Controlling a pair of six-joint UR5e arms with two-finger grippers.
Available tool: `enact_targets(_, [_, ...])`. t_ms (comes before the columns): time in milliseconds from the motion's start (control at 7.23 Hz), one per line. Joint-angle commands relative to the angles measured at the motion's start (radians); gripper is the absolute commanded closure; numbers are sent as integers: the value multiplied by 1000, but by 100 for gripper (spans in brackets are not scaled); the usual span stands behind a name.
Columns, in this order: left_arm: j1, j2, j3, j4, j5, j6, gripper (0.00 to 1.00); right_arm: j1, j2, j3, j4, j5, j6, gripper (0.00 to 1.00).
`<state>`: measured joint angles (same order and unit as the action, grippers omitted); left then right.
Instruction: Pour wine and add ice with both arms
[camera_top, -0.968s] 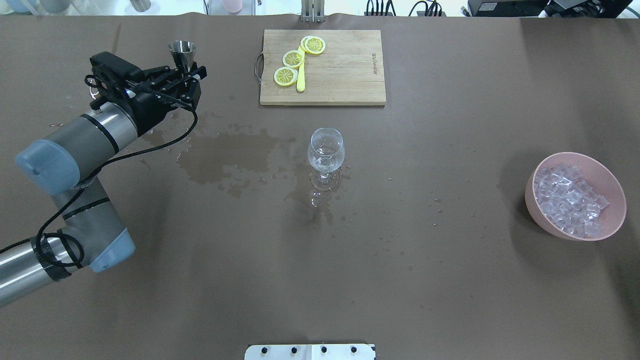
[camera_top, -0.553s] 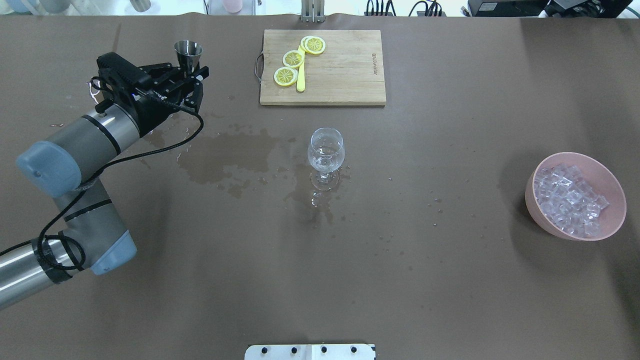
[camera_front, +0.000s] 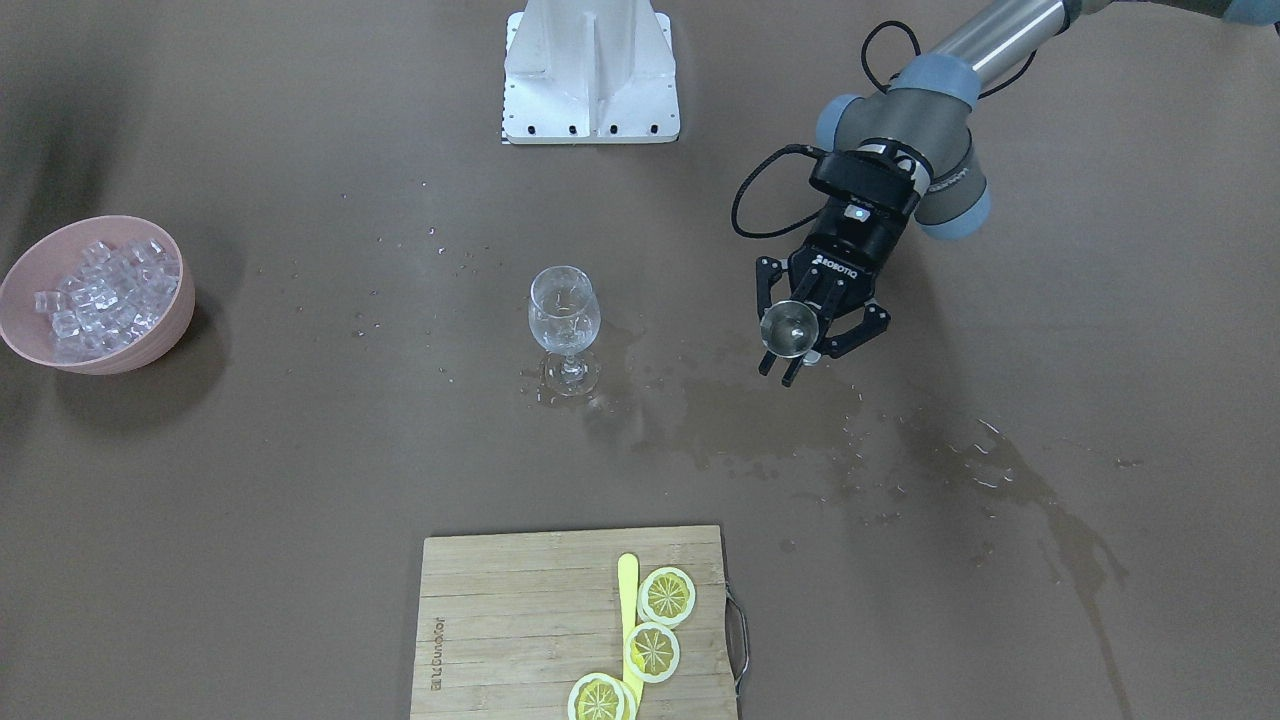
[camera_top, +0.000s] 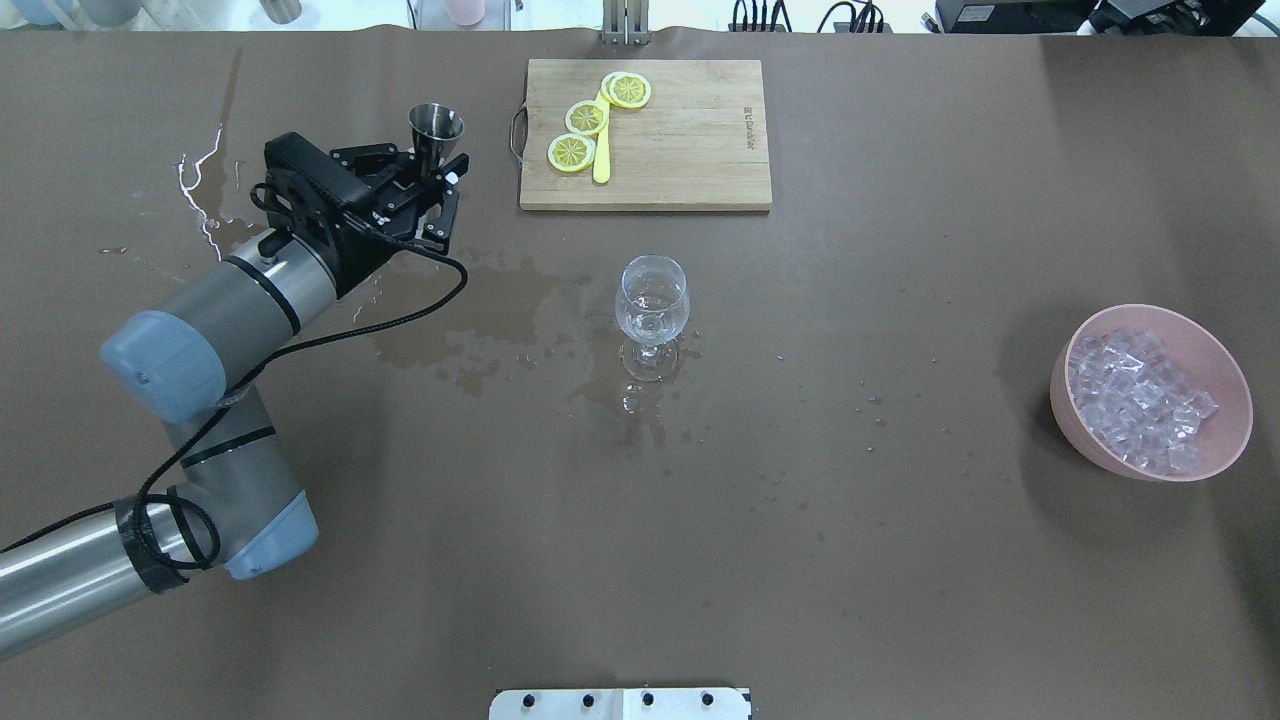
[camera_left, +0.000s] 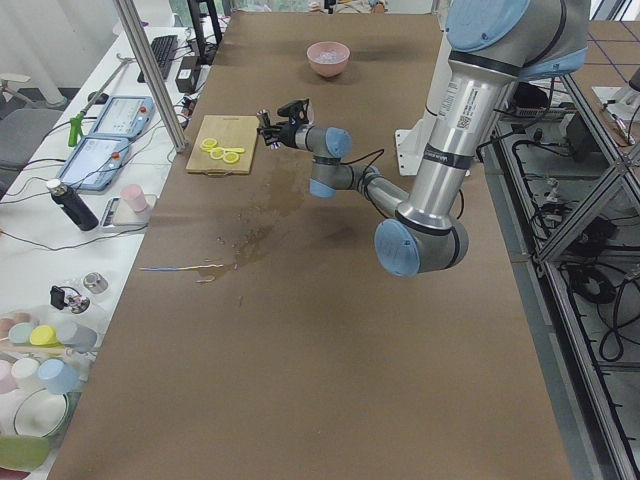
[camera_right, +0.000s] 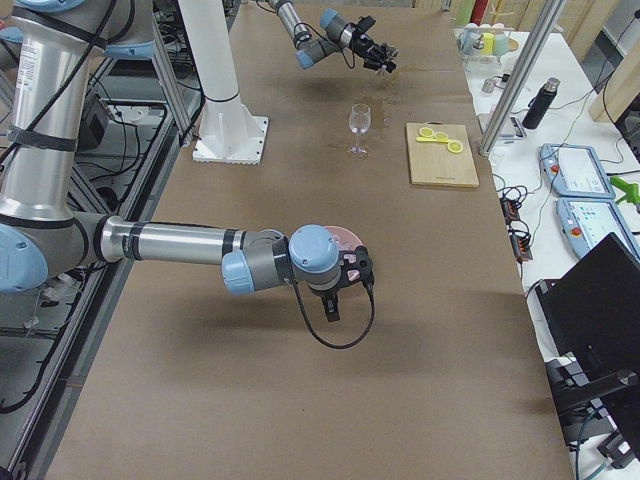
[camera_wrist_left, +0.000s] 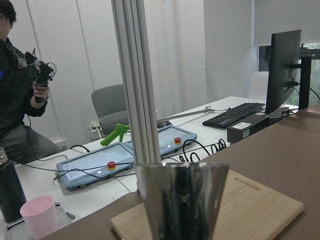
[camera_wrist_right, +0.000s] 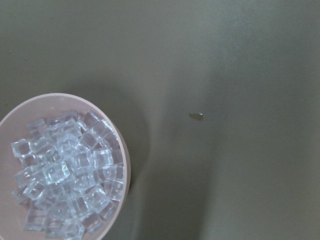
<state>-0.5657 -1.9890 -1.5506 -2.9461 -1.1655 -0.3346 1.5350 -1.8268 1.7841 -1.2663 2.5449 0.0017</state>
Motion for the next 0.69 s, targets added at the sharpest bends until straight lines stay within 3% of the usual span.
enact_targets(0, [32,-40,0,71,55,254,100,11,-8,0,-2,17,9,0])
enact_targets(415, [99,-102,0,104,59,261,100,13,-8,-18,2,21,27,0])
enact_targets(553, [142,-105,0,104,114,264,100,19,-8,-19,2,28,29,0])
